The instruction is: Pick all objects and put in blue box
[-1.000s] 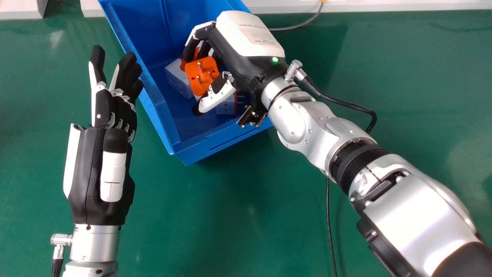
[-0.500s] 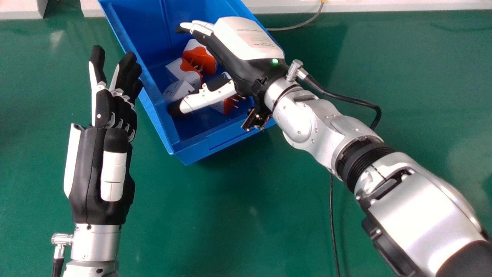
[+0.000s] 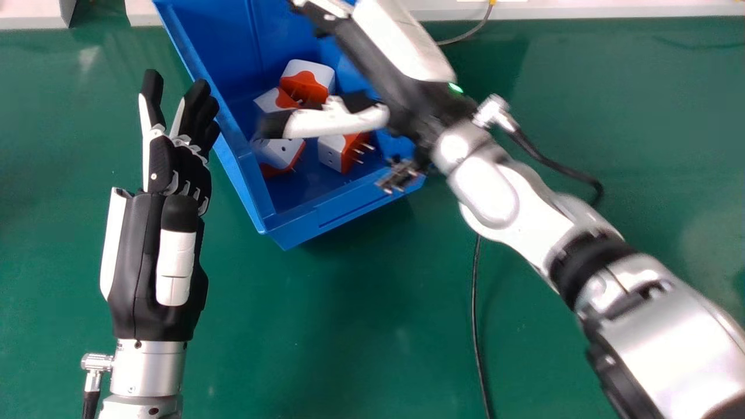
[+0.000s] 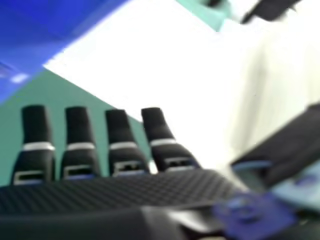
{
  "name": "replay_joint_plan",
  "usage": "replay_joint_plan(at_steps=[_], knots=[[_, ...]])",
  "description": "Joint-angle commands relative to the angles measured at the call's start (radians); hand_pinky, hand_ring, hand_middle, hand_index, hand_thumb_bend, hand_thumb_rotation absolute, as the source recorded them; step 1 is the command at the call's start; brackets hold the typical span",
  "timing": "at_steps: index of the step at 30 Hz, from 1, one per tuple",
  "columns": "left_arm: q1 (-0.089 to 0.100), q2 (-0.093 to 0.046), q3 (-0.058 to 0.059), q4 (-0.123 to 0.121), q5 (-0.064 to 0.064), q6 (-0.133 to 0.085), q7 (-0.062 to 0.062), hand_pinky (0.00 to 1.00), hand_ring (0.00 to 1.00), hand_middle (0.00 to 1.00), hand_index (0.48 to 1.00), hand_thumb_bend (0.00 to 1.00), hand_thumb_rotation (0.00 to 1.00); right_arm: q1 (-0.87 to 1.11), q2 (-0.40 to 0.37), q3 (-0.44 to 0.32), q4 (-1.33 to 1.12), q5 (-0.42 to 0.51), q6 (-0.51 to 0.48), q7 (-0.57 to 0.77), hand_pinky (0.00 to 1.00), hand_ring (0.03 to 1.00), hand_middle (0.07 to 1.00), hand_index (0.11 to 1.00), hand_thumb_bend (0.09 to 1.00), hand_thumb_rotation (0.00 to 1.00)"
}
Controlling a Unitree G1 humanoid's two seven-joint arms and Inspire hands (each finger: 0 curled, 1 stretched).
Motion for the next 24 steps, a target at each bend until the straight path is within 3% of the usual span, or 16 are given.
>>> replay_joint_plan(at_steps=[1, 4, 8, 12, 18, 21, 24], knots=[[0.014, 0.003, 0.006, -0.034, 0.006, -0.003, 0.007, 0.99, 0.97, 0.97, 0.955, 0.88, 0.92, 0.088, -0.058, -0.054, -0.085, 0.083, -0.097, 0.034, 0.68, 0.788, 0.828, 0.811, 0.863, 0.82], [0.019, 0.005, 0.011, -0.034, 0.006, -0.004, 0.014, 0.99, 0.97, 0.97, 0.955, 0.88, 0.92, 0.191, -0.104, -0.089, -0.167, 0.138, -0.152, 0.078, 0.65, 0.765, 0.802, 0.791, 0.819, 0.78], [0.014, 0.005, 0.017, -0.015, -0.002, -0.020, 0.008, 0.98, 0.97, 0.97, 0.956, 0.88, 0.92, 0.343, -0.178, -0.146, -0.264, 0.215, -0.201, 0.133, 0.63, 0.738, 0.773, 0.772, 0.765, 0.74], [0.016, 0.003, 0.019, -0.011, -0.011, -0.027, 0.002, 0.98, 0.97, 0.97, 0.957, 0.88, 0.92, 0.494, -0.225, -0.199, -0.382, 0.256, -0.187, 0.168, 0.61, 0.722, 0.756, 0.759, 0.734, 0.68], [0.012, 0.006, 0.027, 0.009, -0.032, -0.038, -0.016, 0.98, 0.97, 0.97, 0.961, 0.88, 0.92, 0.672, -0.233, -0.257, -0.489, 0.322, -0.182, 0.202, 0.60, 0.712, 0.747, 0.752, 0.700, 0.62], [0.013, 0.007, 0.031, 0.020, -0.035, -0.045, -0.022, 0.98, 0.97, 0.97, 0.963, 0.88, 0.92, 0.722, -0.213, -0.290, -0.492, 0.344, -0.196, 0.198, 0.59, 0.709, 0.745, 0.749, 0.684, 0.58], [0.016, 0.007, 0.038, 0.022, -0.030, -0.047, -0.019, 0.98, 0.97, 0.97, 0.965, 0.88, 0.92, 0.755, -0.185, -0.313, -0.479, 0.368, -0.214, 0.200, 0.58, 0.708, 0.744, 0.748, 0.681, 0.57]])
